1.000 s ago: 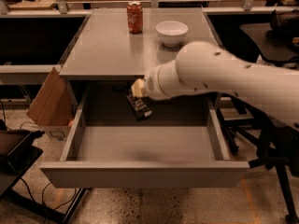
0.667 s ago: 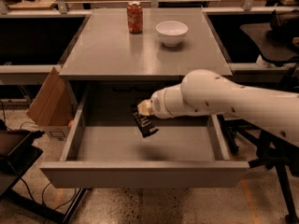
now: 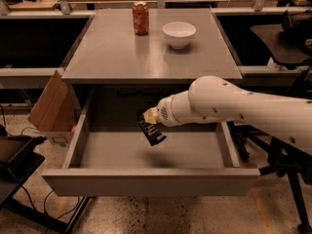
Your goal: Place rxbar chocolate into top drawer
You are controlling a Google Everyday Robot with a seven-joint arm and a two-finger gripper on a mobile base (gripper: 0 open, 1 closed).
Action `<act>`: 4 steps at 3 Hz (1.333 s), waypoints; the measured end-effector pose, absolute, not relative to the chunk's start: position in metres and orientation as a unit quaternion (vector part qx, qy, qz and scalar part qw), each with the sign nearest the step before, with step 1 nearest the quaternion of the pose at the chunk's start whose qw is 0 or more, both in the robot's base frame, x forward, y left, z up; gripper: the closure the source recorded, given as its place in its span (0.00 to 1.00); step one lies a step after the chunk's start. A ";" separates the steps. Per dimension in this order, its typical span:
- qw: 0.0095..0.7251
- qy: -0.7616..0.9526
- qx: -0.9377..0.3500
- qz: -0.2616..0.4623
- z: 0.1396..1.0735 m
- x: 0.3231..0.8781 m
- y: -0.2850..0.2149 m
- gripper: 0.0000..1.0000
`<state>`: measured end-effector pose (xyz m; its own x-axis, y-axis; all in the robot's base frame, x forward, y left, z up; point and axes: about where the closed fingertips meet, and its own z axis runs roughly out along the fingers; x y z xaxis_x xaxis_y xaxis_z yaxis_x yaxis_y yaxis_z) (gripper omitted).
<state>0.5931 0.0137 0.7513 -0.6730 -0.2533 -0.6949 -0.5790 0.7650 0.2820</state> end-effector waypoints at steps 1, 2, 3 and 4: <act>0.328 0.880 -0.238 0.249 0.752 0.593 0.015 0.36; 0.328 0.879 -0.239 0.249 0.753 0.592 0.017 0.12; 0.328 0.879 -0.240 0.249 0.753 0.592 0.018 0.00; 0.327 0.876 -0.247 0.253 0.755 0.591 0.021 0.00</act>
Offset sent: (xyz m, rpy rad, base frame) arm -0.0004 0.0012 0.0004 0.0000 -0.0006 0.0022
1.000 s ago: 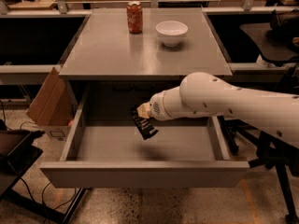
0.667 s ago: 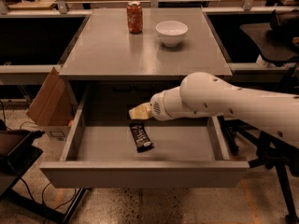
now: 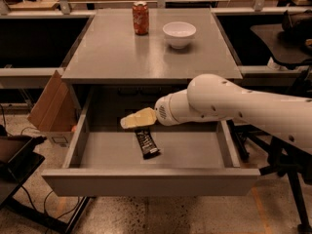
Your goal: Place rxbar chocolate into top drawer
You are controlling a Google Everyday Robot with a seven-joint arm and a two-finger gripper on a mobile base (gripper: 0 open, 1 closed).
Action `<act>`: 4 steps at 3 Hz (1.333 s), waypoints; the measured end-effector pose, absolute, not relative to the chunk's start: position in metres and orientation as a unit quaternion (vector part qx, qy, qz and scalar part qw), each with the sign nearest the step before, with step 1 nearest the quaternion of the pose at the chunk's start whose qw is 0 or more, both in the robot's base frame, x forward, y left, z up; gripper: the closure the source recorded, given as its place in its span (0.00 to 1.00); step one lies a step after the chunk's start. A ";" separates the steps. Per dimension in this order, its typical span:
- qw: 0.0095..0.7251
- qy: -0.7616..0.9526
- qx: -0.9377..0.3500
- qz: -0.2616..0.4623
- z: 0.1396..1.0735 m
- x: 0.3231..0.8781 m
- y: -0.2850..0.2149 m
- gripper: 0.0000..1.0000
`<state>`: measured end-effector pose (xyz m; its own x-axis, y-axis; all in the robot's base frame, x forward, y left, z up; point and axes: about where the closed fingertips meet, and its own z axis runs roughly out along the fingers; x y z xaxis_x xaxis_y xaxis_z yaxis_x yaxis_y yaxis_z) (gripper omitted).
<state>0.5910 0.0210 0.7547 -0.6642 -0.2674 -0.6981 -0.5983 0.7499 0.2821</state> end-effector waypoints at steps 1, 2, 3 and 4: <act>0.324 0.858 -0.288 0.276 0.774 0.595 0.030 0.00; 0.353 0.806 -0.396 0.264 0.871 0.606 0.033 0.00; 0.357 0.780 -0.451 0.247 0.935 0.598 0.021 0.00; 0.373 0.749 -0.484 0.255 0.971 0.565 0.000 0.00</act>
Offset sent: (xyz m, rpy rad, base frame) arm -0.0287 0.0132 0.1712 -0.1027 -0.1045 0.6095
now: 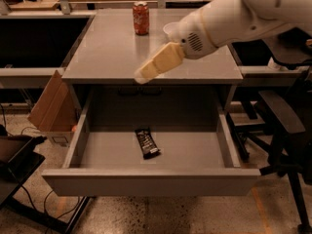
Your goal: Place rxbar chocolate into top drawer
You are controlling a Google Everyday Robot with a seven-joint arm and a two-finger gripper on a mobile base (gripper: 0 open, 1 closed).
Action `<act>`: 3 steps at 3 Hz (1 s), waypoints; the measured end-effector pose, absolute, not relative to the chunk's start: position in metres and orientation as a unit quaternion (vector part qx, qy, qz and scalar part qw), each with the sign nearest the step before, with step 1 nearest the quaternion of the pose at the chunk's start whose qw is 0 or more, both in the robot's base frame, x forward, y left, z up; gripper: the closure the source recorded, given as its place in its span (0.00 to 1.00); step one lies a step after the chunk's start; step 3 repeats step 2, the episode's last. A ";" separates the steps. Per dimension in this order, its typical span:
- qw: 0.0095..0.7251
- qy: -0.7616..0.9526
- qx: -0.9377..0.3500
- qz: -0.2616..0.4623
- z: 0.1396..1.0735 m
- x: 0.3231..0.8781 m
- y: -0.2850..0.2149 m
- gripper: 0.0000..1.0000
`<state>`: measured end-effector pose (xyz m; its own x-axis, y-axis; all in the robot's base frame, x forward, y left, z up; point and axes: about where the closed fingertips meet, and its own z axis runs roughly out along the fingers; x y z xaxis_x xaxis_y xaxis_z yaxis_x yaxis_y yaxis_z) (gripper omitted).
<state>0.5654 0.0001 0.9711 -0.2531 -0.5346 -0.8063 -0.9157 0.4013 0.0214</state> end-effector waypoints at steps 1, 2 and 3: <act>0.442 0.736 -0.443 0.260 0.991 0.545 -0.046 0.00; 0.501 0.751 -0.355 0.244 0.991 0.534 -0.087 0.00; 0.501 0.751 -0.355 0.244 0.991 0.534 -0.087 0.00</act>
Offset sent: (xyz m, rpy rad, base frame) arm 0.0201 -0.2230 0.0462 0.4455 -0.3073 -1.0076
